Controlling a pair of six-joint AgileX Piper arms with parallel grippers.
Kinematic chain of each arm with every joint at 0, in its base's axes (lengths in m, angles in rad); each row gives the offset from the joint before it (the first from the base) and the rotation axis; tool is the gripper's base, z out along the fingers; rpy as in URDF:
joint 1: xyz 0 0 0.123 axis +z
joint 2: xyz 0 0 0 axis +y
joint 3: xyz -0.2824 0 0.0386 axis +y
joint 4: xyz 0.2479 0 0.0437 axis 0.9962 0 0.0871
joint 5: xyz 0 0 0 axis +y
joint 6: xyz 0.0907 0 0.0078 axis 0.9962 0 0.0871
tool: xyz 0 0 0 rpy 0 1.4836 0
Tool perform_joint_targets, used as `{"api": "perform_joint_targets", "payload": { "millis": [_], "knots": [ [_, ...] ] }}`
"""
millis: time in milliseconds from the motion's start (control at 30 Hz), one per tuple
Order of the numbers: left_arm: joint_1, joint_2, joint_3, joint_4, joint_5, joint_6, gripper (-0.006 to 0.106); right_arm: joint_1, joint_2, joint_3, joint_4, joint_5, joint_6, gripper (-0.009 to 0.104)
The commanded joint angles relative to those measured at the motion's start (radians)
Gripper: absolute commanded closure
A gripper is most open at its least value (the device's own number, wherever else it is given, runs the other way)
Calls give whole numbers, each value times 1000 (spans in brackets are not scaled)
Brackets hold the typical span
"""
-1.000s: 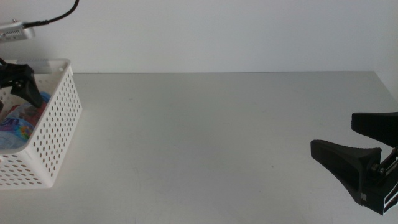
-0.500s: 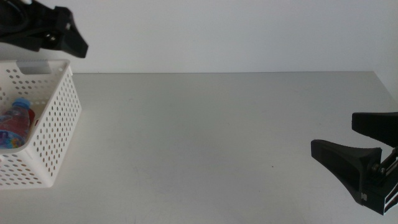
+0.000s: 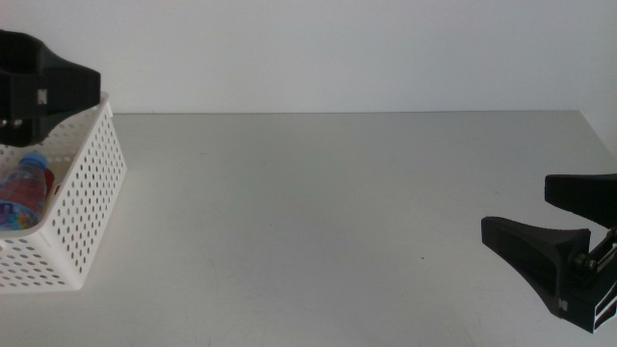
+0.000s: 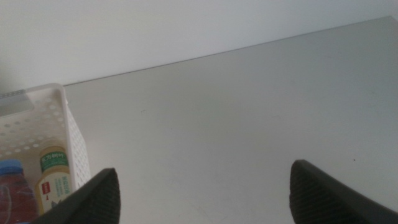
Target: Use arms to grab the bottles and put them into the dustbin to the left of the table.
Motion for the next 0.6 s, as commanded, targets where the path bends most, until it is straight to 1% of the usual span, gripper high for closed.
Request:
{"api": "perform_joint_targets", "payload": {
  "millis": [0,433,500,567],
  "knots": [
    [-7,-30,-7,29,-88,-32,7,4,-3,-26,-5,-71,-14,27],
    [-7,-52,-7,39,-112,-32,7,4,-3,-26,-5,-71,-14,27],
    [-3,-52,-6,68,-111,-32,7,-1,-17,-25,-37,-69,-14,27],
    [17,-64,-6,83,-119,-32,7,-20,-42,-25,-88,-69,-14,27]
  ]
}}
